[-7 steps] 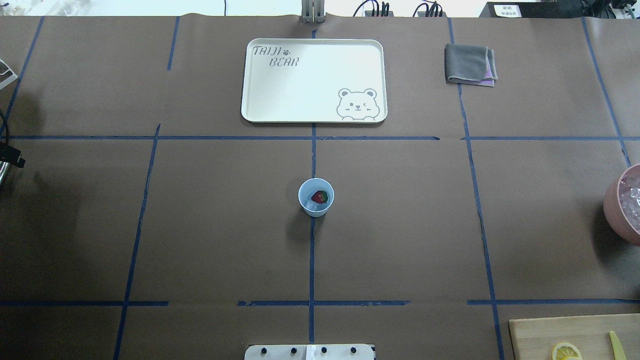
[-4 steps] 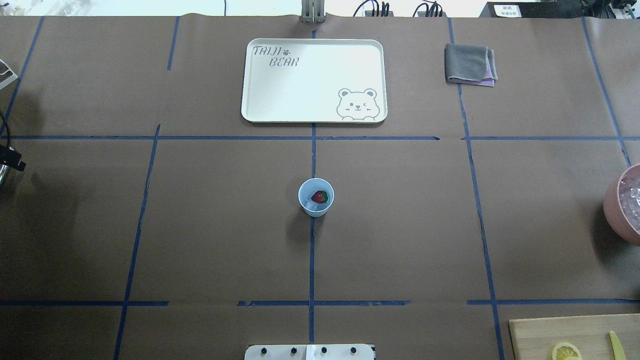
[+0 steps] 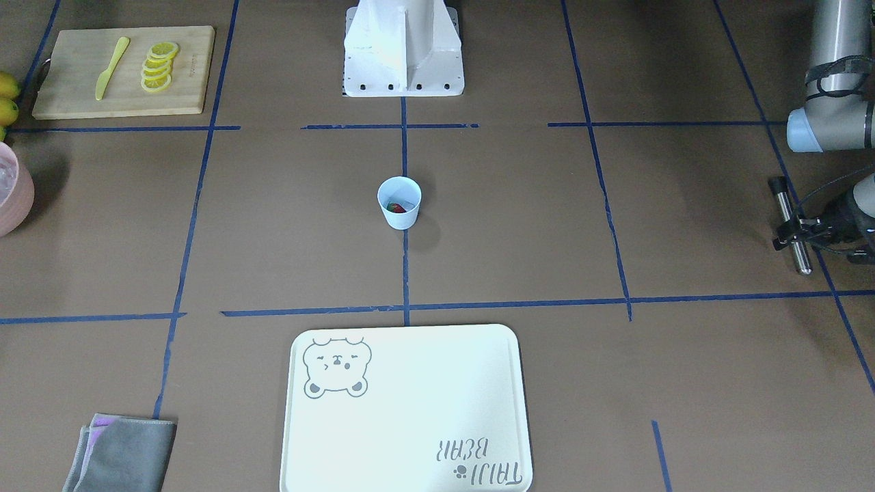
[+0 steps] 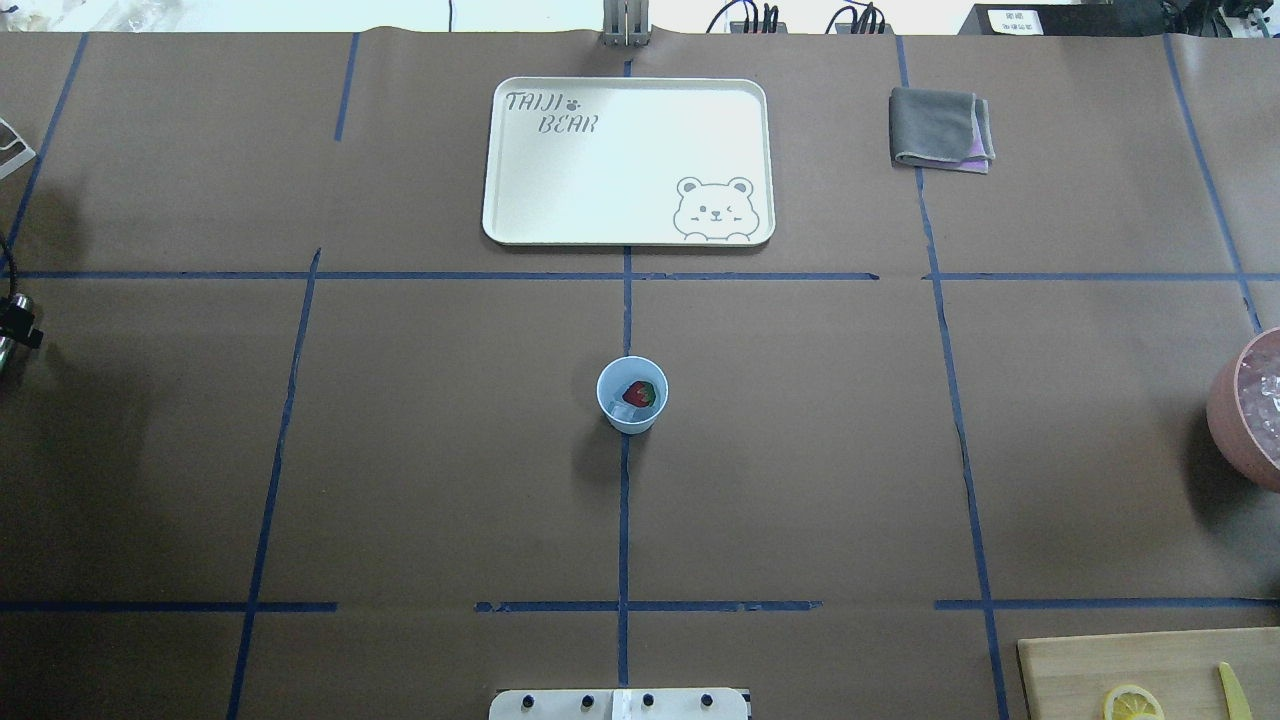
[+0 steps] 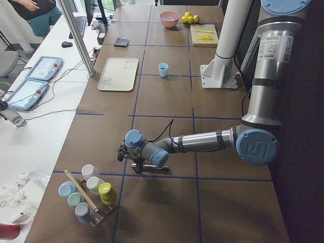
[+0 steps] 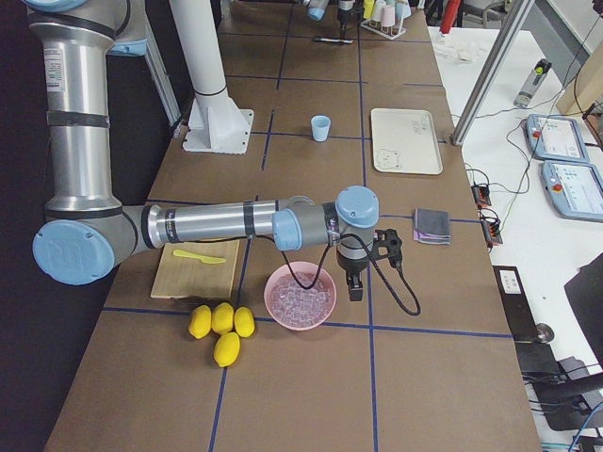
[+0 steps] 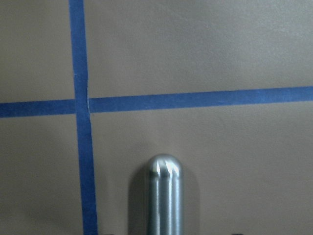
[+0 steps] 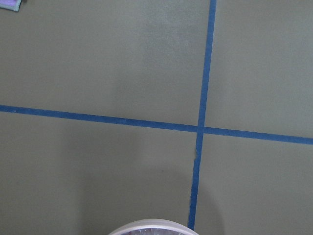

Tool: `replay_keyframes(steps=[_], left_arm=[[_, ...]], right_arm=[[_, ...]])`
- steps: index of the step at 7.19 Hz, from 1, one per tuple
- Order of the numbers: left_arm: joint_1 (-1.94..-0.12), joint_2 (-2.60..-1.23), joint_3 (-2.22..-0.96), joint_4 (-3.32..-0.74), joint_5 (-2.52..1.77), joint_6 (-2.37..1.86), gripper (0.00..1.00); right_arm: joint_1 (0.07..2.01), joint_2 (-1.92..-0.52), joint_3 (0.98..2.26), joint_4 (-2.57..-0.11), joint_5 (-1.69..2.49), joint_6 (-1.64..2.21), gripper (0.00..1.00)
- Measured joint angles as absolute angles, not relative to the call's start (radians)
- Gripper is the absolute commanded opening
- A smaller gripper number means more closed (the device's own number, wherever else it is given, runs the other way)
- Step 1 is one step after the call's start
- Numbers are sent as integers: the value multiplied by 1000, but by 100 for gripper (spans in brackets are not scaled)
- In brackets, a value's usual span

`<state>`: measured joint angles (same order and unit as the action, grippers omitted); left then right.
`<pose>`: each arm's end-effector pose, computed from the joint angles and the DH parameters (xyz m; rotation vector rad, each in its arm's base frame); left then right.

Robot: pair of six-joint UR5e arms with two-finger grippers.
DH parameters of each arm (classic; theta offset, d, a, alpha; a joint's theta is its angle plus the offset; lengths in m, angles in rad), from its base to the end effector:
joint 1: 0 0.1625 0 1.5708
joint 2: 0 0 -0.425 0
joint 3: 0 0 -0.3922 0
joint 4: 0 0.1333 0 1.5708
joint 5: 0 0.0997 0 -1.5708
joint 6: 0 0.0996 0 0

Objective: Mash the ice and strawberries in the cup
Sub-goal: 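Grasp the metal muddler upright with the left gripper and lift it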

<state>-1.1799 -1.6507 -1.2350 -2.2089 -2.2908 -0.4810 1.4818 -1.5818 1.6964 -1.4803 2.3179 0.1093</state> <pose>0.1409 -0.5193 0.7177 0.0310 0.7983 0.0523 0.0211 -0.5013 0.5939 0.1208 -0.7600 -0.0573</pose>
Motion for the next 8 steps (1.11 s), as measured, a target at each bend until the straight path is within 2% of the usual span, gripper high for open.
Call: replay_keyframes(steps=[2,3,5,8], left_arm=[[-1182,-1651,-1240,-2209,-2290,-482,29],[-1183,-1652,-1243,-2208,-2290,-481,12],[-1191,-1653,-1250,-2208,-2287,-480,1],[-1227,-1657,-1324,-2199,-2277,-480,0]], right_arm=[[1482,-1582,1696,-1480,2318,110,100],[1482,-1582,1696,-1480,2318,110,100],[1482,-1582,1695,-1480,2318,114,100],[1482,-1582,1694,-1480,2318,115,100]])
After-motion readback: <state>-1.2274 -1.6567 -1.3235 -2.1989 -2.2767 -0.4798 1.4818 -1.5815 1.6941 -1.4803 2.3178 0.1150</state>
